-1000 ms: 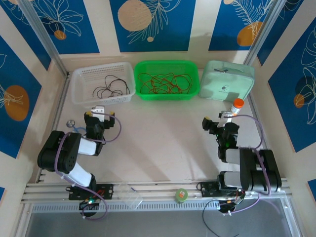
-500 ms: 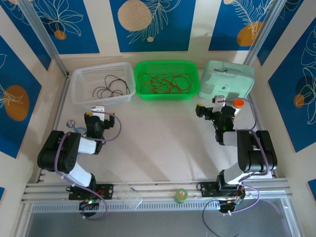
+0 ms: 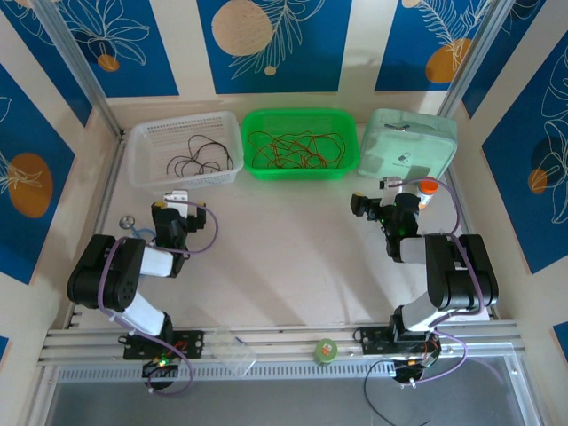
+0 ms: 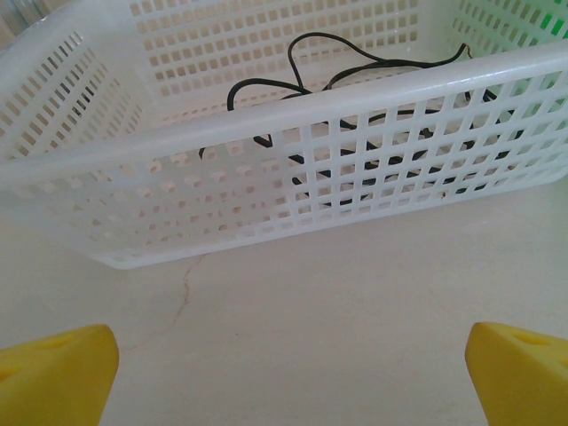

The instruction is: Untangle the cables

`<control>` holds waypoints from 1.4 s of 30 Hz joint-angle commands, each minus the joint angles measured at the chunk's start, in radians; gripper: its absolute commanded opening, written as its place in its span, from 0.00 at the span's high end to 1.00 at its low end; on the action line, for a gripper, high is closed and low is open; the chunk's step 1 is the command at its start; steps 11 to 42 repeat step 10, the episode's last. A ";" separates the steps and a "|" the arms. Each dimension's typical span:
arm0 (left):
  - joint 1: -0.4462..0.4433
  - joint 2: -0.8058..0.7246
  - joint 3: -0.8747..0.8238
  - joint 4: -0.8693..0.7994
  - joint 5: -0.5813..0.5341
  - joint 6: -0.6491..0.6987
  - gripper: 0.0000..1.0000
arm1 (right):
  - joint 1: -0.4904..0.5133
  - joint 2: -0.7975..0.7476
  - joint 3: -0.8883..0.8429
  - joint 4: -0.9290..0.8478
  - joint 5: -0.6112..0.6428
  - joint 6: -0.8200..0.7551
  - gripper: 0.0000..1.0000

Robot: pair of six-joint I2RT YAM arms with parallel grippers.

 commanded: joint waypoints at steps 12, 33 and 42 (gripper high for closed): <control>0.015 -0.009 0.018 -0.009 0.017 -0.014 0.00 | 0.002 -0.003 -0.002 -0.013 0.009 -0.017 0.01; 0.015 -0.009 0.018 -0.009 0.017 -0.014 0.00 | 0.002 -0.003 -0.002 -0.013 0.009 -0.017 0.01; 0.015 -0.009 0.018 -0.009 0.017 -0.014 0.00 | 0.002 -0.003 -0.002 -0.013 0.009 -0.017 0.01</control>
